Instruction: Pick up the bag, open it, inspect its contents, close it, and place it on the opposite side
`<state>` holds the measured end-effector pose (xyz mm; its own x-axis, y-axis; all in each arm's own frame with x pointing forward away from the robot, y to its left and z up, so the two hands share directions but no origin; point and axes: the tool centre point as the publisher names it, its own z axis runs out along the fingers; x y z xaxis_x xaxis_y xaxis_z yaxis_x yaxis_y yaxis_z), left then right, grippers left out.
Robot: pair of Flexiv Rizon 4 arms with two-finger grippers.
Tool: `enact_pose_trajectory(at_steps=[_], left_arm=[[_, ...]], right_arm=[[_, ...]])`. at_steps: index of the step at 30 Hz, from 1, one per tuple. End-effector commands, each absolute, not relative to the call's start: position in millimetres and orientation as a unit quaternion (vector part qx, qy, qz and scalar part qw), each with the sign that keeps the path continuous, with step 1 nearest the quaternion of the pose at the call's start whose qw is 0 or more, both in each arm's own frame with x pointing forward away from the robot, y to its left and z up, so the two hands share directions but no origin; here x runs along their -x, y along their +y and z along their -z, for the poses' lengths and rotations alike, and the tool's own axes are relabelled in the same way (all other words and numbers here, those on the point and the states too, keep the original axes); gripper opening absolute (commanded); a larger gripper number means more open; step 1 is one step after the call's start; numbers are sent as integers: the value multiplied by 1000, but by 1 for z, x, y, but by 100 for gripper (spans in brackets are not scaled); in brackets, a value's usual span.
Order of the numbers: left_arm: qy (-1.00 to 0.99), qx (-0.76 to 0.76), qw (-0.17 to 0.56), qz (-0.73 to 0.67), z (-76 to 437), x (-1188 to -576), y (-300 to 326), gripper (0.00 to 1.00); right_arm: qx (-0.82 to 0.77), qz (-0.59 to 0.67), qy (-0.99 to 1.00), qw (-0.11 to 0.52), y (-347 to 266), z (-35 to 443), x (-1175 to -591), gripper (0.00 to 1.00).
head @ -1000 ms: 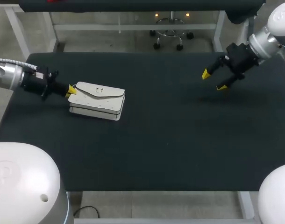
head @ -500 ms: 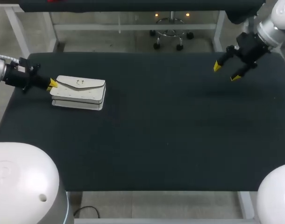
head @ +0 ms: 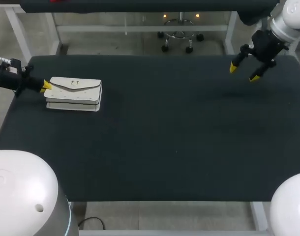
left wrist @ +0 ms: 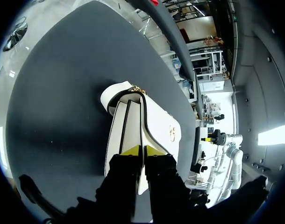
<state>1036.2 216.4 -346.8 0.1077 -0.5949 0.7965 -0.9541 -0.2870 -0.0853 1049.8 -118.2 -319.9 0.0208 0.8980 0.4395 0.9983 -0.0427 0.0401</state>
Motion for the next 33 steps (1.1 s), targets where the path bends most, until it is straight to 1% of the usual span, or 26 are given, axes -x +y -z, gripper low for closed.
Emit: enact_pose_trajectory(at_steps=[1,6,14,20,26,33], left_arm=[[-548,-706,236,-381,347,-1037,217,0],[-548,-701,239,-389,345,-1046,225,0],[-545,-704,202,-408,337,-1077,278,0],[-557,-700,196,-402,334,-1101,303,0],[-574,-687,217,-389,341,-1126,325,0],[-580,-675,238,-389,348,-1138,336,0]], right_arm=[[700,175,-677,143,-118,320,-1050,100],[692,178,-685,143,-119,319,-1051,100],[705,162,-683,97,-145,310,-1055,100],[709,160,-682,82,-152,305,-1055,100],[714,160,-677,76,-155,303,-1056,100],[718,157,-674,73,-156,302,-1057,100]])
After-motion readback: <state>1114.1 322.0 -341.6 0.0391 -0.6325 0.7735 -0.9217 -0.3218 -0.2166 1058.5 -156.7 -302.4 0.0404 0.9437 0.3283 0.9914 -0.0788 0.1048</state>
